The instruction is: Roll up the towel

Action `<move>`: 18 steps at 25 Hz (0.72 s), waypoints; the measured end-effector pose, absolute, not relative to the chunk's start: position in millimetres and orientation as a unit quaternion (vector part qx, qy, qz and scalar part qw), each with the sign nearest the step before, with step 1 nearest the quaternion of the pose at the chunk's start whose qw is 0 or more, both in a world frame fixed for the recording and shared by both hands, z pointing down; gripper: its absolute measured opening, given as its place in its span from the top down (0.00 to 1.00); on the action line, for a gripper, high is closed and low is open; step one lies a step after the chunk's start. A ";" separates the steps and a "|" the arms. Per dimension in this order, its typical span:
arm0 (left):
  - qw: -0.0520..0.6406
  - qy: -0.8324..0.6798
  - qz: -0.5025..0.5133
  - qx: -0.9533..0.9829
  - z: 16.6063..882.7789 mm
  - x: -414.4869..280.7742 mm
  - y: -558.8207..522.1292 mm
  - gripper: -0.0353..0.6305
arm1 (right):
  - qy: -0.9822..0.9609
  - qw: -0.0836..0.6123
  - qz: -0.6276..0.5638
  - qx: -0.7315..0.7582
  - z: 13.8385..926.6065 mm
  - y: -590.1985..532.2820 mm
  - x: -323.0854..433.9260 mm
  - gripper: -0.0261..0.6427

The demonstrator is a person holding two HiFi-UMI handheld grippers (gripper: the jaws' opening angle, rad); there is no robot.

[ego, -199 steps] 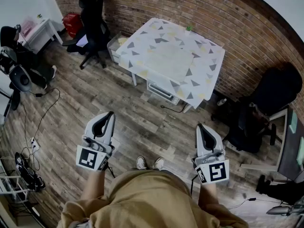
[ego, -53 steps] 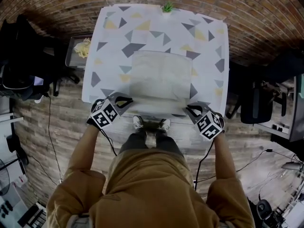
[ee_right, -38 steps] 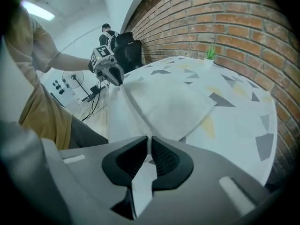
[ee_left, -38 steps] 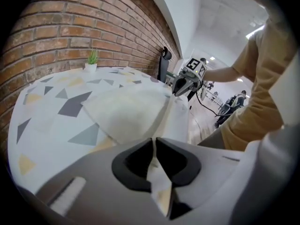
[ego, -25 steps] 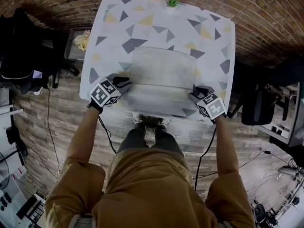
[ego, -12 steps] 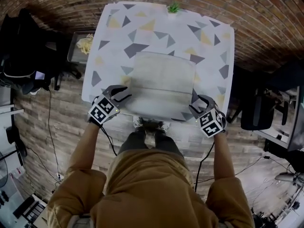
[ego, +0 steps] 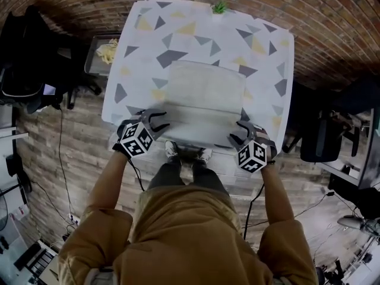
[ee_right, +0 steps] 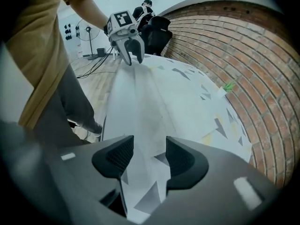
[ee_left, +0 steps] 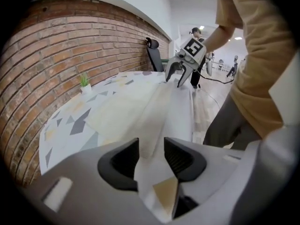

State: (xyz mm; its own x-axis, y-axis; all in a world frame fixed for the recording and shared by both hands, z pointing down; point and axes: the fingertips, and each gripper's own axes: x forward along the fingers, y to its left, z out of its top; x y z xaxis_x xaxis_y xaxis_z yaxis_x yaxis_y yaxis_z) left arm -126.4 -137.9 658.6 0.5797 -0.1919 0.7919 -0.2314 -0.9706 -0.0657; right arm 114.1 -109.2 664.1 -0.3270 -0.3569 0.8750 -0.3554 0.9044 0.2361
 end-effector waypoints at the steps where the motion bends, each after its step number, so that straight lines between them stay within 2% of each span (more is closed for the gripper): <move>1: 0.018 -0.118 0.448 0.886 661.5 -126.6 -138.3 0.66 | -0.813 0.541 -0.003 0.216 665.7 -109.5 114.9 0.64; 6: 0.008 -0.113 0.469 0.876 674.5 -128.6 -143.1 0.66 | -0.806 0.552 -0.006 0.215 671.6 -114.9 118.3 0.77; 10: 0.003 -0.108 0.479 0.871 677.9 -130.0 -146.9 0.71 | -0.807 0.552 0.001 0.209 674.7 -116.0 118.8 0.80; 15: 0.022 -0.106 0.472 0.875 673.9 -129.5 -149.6 0.78 | -0.812 0.543 0.015 0.215 671.5 -113.5 119.5 0.90; 18: 0.043 -0.109 0.453 0.884 661.4 -128.7 -154.3 0.80 | -0.819 0.530 0.039 0.217 661.9 -116.3 118.7 0.91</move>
State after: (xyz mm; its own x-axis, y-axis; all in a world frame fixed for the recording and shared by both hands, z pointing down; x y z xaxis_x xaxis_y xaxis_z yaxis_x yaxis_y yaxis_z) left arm -128.7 -154.3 661.4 0.5665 -0.1532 0.8097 -0.2318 -0.9725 -0.0218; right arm 118.7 -116.3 661.9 -0.3448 -0.3144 0.8845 -0.3972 0.9026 0.1660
